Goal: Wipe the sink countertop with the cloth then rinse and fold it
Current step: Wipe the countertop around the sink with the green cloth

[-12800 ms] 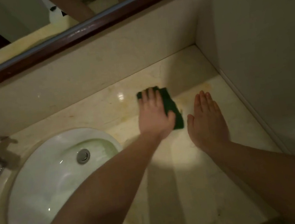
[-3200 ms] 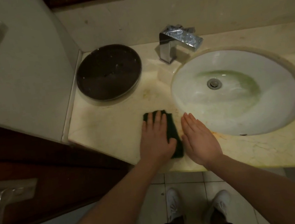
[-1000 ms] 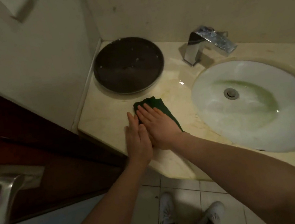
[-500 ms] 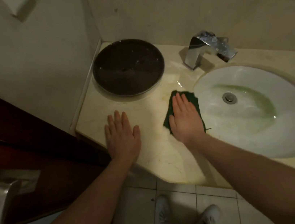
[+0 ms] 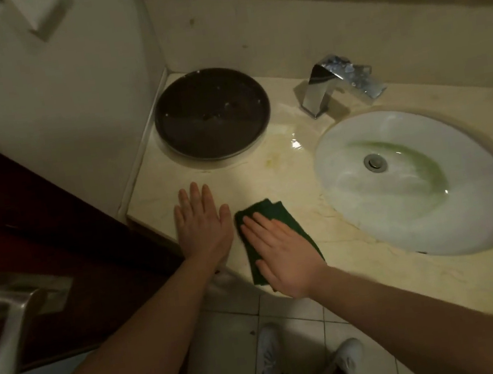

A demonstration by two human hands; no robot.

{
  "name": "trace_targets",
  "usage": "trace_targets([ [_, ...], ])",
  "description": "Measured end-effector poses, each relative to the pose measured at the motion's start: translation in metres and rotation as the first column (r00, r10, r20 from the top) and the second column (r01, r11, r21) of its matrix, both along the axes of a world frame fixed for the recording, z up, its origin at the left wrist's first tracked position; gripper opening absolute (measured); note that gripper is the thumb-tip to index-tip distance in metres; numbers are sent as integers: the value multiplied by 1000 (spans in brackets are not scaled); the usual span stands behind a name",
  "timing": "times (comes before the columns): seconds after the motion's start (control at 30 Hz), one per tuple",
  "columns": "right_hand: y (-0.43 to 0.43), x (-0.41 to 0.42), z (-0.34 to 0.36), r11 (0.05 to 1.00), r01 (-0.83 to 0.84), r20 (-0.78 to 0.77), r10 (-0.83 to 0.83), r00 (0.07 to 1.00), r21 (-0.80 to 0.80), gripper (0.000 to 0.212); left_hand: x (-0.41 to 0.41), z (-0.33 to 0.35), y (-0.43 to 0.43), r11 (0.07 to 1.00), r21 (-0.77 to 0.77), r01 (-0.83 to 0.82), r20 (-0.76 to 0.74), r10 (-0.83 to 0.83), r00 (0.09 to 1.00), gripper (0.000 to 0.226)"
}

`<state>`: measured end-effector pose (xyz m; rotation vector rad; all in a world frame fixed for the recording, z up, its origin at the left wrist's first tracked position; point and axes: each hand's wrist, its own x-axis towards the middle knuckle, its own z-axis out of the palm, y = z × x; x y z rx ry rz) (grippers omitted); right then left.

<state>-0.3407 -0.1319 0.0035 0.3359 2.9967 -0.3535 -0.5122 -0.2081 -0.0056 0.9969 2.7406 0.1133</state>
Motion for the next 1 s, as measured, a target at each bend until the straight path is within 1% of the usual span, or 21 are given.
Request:
trace_targets([
  [0.1,6,24,4,993,121,-1,-121,993,-8,71,1,6,3,1000,3,-18,43,17,999,68],
  [0.2,8,35,6,942,336,-5,-336,942,-4,79,13,16,13,996,78,-44,102,36,994,67],
  [0.23,8,35,7,924,383,-11,-383,924,-2,77,22,18,17,993,115,-25,112,12,994,66],
  [0.3,8,32,5,906,424,-44,-424,905,-9,66,43,20,27,983,177,45,128,-69,989,64],
  [0.4,18,30,4,914,402,-112,-405,908,-46,50,67,22,45,967,243,76,210,-129,969,62],
  [0.47,28,35,8,910,387,-140,-407,903,-149,45,75,25,57,955,284,83,235,-153,960,61],
  [0.5,34,38,13,891,388,-139,-426,894,-237,43,78,27,64,950,297,95,234,-169,957,61],
  [0.53,39,42,17,851,397,-126,-461,879,-344,42,80,29,70,946,305,106,233,-182,955,63],
  [0.6,52,49,27,731,443,-84,-559,825,-519,38,85,34,87,938,328,116,231,-198,952,66],
  [0.67,69,56,36,635,470,-50,-625,779,-613,34,93,42,110,918,380,115,238,-217,947,69],
  [0.73,95,69,40,561,479,-25,-667,745,-675,31,106,54,138,888,453,81,297,-237,925,72],
  [0.77,109,77,42,500,490,-3,-702,712,-714,30,113,60,153,876,479,55,334,-240,912,72],
  [0.8,125,86,44,410,499,34,-746,665,-763,30,120,65,169,866,499,28,367,-241,899,70],
  [0.83,142,96,47,282,501,95,-794,600,-818,29,126,68,184,857,515,15,397,-253,882,67],
  [0.9,181,114,46,-53,473,286,-854,436,-879,28,133,71,214,871,490,38,428,-278,860,57],
  [0.93,201,122,45,-204,420,369,-857,359,-884,28,137,72,230,883,462,83,408,-295,864,53],
  [0.97,223,128,45,-309,370,424,-859,287,-876,29,140,71,244,896,431,108,401,-297,866,52],
  [1.0,243,132,44,-366,331,452,-861,235,-870,31,140,70,259,898,414,151,368,-317,874,51],
])
